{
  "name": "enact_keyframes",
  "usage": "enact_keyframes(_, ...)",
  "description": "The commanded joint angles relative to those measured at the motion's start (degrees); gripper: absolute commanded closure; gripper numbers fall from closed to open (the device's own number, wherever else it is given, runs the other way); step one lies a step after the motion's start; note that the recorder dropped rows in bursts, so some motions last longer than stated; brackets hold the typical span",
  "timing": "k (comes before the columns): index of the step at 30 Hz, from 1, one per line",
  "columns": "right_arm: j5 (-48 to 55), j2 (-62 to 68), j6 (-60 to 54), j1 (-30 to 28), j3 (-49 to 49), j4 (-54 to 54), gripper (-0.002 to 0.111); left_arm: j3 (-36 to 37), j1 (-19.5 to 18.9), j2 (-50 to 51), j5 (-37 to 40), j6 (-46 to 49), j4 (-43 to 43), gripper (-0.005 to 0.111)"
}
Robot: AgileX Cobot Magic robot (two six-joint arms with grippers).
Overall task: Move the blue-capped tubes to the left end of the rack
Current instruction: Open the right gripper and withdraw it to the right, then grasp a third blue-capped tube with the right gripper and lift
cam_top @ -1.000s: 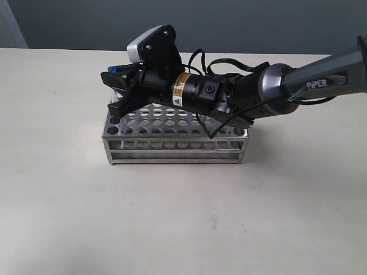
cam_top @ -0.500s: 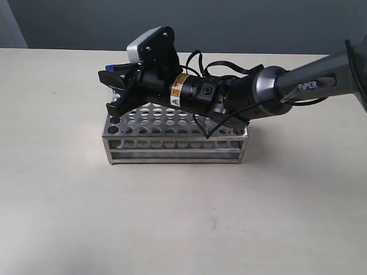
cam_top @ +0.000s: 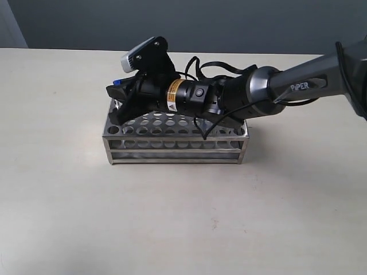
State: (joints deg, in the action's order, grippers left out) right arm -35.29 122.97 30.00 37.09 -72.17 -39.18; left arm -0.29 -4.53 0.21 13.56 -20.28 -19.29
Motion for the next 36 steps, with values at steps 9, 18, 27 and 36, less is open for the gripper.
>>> enact_keyframes(9, 2.23, -1.03, 3.14, -0.46, -0.17, -2.81, 0.064, 0.19, 0.51, -0.21, -0.25, -0.17, 0.22, 0.106)
enact_keyframes(18, 13.73, -12.46, -3.25, -1.23, 0.67, -3.10, 0.064, 0.19, 0.51, -0.21, -0.25, -0.17, 0.22, 0.106)
enact_keyframes(27, 7.63, -27.29, -7.83, -14.90, 20.82, 7.16, 0.068, 0.19, 0.51, -0.21, -0.25, -0.17, 0.22, 0.106)
enact_keyframes(36, -1.09, -21.17, -14.12, -20.43, 27.69, 16.52, 0.062, 0.19, 0.51, -0.21, -0.25, -0.17, 0.11, 0.106)
